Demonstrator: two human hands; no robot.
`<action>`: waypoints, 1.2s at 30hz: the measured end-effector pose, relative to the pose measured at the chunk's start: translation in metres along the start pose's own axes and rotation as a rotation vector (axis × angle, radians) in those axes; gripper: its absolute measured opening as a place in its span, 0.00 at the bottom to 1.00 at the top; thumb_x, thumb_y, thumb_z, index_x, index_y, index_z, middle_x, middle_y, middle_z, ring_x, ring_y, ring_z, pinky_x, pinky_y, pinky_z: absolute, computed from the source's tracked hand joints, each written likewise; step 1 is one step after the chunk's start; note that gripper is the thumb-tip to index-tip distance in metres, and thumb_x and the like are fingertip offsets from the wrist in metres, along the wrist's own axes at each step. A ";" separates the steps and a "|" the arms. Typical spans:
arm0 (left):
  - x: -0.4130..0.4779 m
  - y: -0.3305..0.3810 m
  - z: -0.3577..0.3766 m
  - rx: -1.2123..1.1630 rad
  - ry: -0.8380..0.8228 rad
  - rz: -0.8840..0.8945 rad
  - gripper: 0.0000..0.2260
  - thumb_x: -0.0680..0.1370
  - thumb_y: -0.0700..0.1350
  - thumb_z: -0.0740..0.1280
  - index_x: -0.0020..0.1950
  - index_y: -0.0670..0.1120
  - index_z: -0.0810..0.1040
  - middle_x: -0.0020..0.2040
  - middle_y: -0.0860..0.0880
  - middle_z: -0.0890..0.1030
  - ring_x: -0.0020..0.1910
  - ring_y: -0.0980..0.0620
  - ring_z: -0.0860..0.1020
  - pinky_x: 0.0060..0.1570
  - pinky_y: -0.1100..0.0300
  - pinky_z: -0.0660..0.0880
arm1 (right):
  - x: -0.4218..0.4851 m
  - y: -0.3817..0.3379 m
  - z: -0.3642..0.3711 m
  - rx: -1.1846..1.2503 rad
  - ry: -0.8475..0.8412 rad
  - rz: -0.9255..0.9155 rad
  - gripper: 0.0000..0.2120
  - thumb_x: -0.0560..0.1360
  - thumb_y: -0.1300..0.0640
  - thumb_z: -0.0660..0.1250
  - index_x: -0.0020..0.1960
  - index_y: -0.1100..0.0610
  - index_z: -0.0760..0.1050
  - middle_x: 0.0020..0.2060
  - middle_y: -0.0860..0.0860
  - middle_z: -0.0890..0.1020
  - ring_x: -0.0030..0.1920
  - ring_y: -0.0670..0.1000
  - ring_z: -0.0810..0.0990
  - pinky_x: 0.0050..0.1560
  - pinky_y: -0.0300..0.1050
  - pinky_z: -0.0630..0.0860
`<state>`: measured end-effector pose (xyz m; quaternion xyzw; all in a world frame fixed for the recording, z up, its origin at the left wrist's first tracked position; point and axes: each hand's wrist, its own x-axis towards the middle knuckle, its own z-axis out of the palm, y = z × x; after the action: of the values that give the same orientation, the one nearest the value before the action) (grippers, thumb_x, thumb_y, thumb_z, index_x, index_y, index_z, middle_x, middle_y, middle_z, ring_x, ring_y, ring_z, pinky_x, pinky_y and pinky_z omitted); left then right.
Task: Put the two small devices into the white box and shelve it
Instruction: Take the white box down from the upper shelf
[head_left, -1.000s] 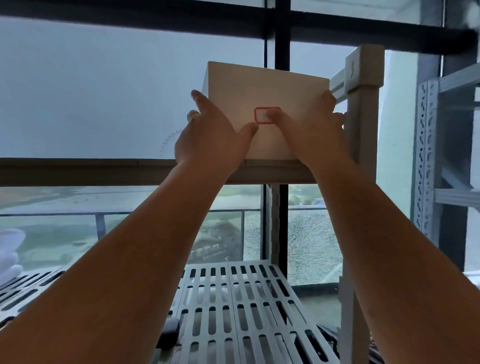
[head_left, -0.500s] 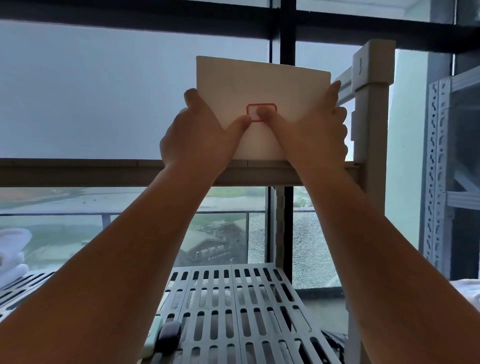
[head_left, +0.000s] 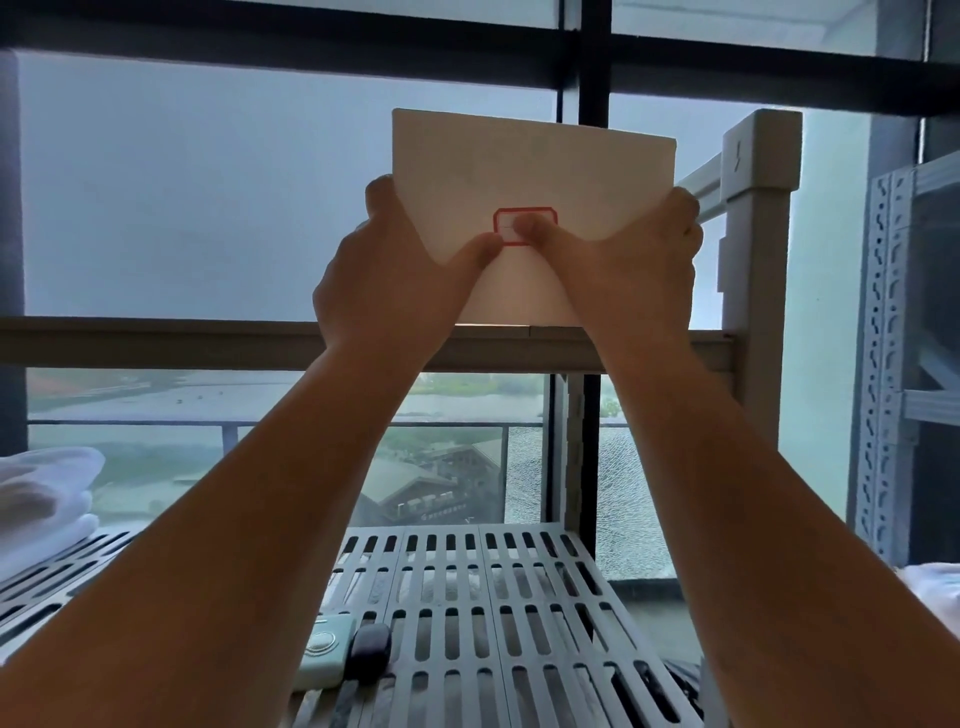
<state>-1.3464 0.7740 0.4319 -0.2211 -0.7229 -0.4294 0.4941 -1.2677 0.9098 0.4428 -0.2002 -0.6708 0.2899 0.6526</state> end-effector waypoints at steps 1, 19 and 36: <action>-0.001 -0.001 -0.003 -0.010 0.006 -0.003 0.40 0.69 0.75 0.64 0.72 0.50 0.65 0.60 0.49 0.79 0.53 0.44 0.80 0.43 0.55 0.69 | -0.002 -0.002 -0.002 0.014 -0.007 0.002 0.60 0.55 0.24 0.74 0.75 0.55 0.58 0.67 0.53 0.71 0.64 0.57 0.75 0.61 0.59 0.77; -0.019 -0.021 -0.066 -0.116 0.038 0.050 0.43 0.69 0.74 0.65 0.75 0.49 0.62 0.62 0.49 0.79 0.53 0.44 0.81 0.48 0.51 0.78 | -0.063 -0.040 -0.017 0.031 0.075 -0.062 0.60 0.57 0.24 0.74 0.78 0.51 0.53 0.72 0.51 0.68 0.69 0.55 0.72 0.65 0.60 0.76; -0.063 0.010 -0.121 -0.126 0.041 0.071 0.44 0.71 0.72 0.66 0.77 0.47 0.57 0.65 0.47 0.78 0.55 0.43 0.82 0.53 0.45 0.82 | -0.103 -0.050 -0.071 0.126 0.092 -0.070 0.61 0.57 0.23 0.73 0.79 0.51 0.53 0.73 0.50 0.67 0.70 0.55 0.71 0.65 0.60 0.76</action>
<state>-1.2492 0.6848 0.3960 -0.2684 -0.6759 -0.4609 0.5086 -1.1845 0.8141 0.3955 -0.1480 -0.6271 0.2991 0.7039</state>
